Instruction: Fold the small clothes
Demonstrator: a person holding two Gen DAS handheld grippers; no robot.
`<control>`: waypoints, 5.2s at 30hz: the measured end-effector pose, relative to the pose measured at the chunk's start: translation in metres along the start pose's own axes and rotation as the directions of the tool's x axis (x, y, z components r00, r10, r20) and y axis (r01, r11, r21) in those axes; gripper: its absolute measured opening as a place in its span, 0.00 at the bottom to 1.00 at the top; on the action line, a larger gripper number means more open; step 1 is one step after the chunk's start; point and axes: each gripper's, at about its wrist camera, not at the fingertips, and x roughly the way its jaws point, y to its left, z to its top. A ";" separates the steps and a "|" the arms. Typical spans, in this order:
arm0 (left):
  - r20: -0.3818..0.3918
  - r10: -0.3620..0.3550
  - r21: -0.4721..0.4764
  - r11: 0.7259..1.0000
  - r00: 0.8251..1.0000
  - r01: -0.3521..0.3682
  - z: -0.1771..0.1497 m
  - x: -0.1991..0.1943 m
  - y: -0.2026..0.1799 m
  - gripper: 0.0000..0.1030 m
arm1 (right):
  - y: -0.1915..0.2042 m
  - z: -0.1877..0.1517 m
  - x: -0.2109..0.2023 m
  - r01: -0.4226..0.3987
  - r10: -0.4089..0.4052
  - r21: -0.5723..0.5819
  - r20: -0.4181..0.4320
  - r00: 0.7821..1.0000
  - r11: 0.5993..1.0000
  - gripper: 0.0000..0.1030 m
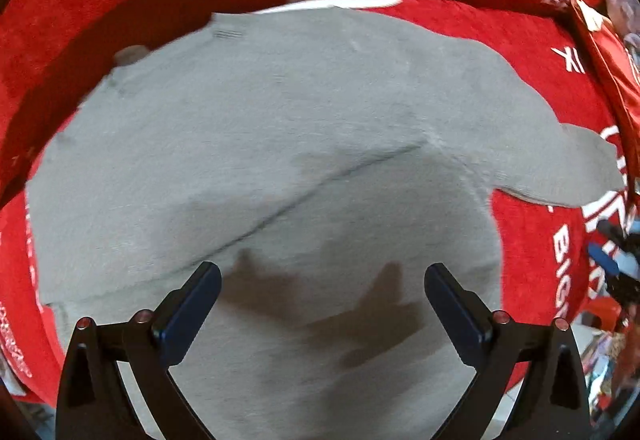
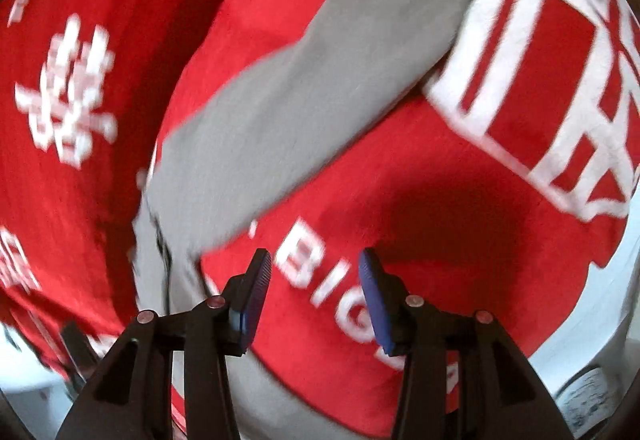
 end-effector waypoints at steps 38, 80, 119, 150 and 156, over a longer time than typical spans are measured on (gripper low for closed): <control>-0.012 0.003 0.001 1.000 1.000 -0.003 0.021 0.020 -0.047 0.99 | -0.021 0.084 0.031 -0.495 0.468 0.290 0.162 0.869 0.819 0.05; 0.332 -0.249 -0.457 0.802 0.910 0.386 -0.048 -0.027 0.261 0.99 | 0.305 -0.139 0.190 -0.232 0.076 -0.459 -0.332 0.940 0.858 0.07; 0.316 -0.371 -0.431 0.764 0.873 0.480 -0.042 -0.022 0.259 0.09 | 0.186 -0.047 0.101 -0.167 0.121 -0.261 -0.182 0.976 0.951 0.06; 0.206 -0.096 -0.390 0.905 0.974 0.172 -0.036 -0.026 0.241 0.09 | 0.198 0.009 0.135 -0.155 0.081 -0.336 -0.225 0.971 0.929 0.32; 0.160 -0.052 -0.380 0.918 0.986 0.110 -0.036 -0.006 0.229 0.09 | 0.218 0.009 0.138 -0.131 0.045 -0.398 -0.219 0.975 0.908 0.07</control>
